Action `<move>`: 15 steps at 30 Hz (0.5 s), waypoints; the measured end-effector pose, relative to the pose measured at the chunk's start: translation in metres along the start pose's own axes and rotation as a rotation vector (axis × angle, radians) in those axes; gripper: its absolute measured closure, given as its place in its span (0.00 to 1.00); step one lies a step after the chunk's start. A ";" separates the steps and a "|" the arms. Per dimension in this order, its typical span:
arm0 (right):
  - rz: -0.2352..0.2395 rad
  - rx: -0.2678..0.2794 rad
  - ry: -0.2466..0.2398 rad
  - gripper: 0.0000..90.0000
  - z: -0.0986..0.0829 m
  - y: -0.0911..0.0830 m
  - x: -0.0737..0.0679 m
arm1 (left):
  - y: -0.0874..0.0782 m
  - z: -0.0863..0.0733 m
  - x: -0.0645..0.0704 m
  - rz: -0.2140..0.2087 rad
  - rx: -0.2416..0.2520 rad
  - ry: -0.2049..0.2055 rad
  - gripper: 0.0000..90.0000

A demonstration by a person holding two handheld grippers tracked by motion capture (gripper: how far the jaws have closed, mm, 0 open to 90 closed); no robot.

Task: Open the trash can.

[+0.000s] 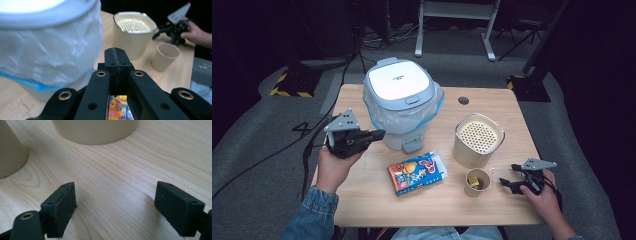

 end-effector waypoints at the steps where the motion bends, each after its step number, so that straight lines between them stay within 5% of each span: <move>1: 0.000 0.000 0.000 0.20 0.000 0.000 0.000 | 0.001 0.005 -0.002 -0.002 0.008 -0.004 1.00; 15: 0.001 0.000 0.001 0.20 -0.001 -0.002 0.000 | 0.026 0.053 -0.016 -0.038 0.066 -0.021 1.00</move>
Point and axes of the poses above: each handheld gripper's, and its own axes: y roughly forward along the jaws, z roughly out of its top, x roughly to its right, the point moved 10 cm from there along y, roughly forward along the jaws
